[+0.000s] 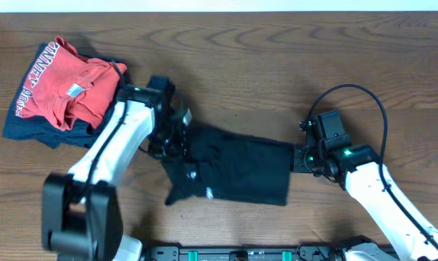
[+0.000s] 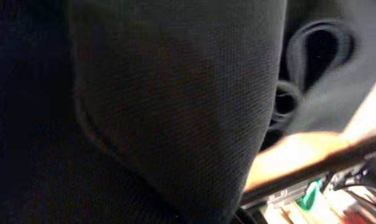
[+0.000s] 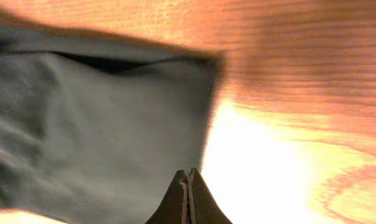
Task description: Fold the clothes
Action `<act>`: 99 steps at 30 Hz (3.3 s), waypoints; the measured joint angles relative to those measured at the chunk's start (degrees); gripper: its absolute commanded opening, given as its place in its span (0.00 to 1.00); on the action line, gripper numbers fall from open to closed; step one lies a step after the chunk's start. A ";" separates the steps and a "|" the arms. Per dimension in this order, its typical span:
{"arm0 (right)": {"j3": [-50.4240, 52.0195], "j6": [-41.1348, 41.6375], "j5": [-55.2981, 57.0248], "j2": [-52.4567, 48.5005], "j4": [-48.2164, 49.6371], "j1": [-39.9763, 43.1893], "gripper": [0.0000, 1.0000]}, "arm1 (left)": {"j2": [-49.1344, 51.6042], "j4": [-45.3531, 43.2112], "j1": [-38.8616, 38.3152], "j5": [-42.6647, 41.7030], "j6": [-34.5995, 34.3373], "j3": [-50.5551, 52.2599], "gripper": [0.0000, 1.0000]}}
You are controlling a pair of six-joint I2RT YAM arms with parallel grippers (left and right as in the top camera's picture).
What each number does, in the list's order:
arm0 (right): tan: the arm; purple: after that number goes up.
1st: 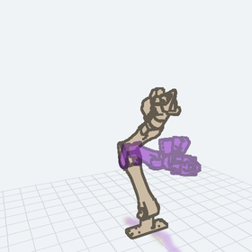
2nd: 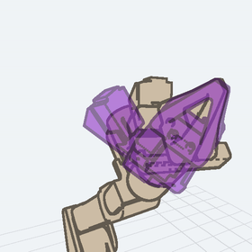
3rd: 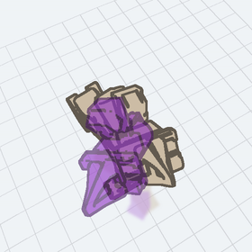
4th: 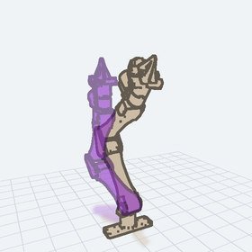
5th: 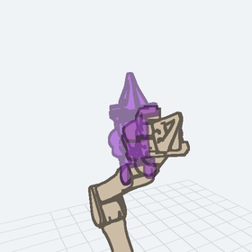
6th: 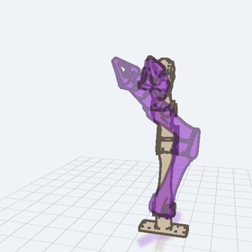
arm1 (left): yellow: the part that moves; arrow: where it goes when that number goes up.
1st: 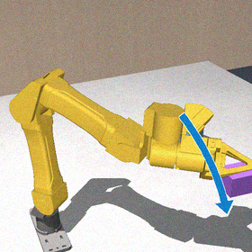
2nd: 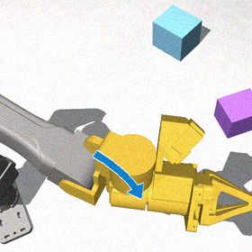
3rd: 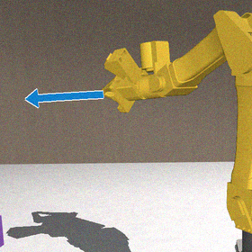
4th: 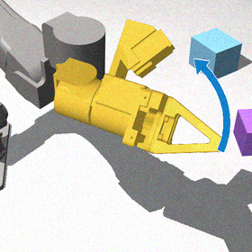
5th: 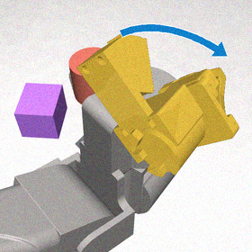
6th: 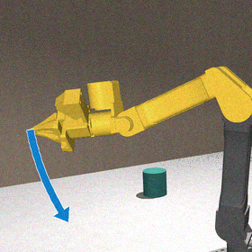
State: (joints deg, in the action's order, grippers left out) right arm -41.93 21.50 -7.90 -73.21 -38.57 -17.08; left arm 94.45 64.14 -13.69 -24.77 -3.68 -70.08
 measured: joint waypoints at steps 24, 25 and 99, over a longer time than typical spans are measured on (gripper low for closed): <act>0.13 0.00 -2.21 -14.29 9.81 0.04 0.01 | -2.97 -16.96 -21.05 4.28 -4.11 -2.03 0.29; 0.13 -0.02 -2.19 -14.29 9.92 0.07 0.01 | -2.56 -17.51 -21.90 4.24 -3.93 -2.03 0.33; -0.57 -10.10 -9.38 0.50 24.65 -12.31 0.20 | -0.39 -9.09 -10.51 4.33 -2.05 -6.64 0.21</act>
State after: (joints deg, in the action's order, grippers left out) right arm -42.50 11.40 -17.28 -72.71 -13.91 -29.39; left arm 94.06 55.05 -24.21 -20.45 -5.74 -76.73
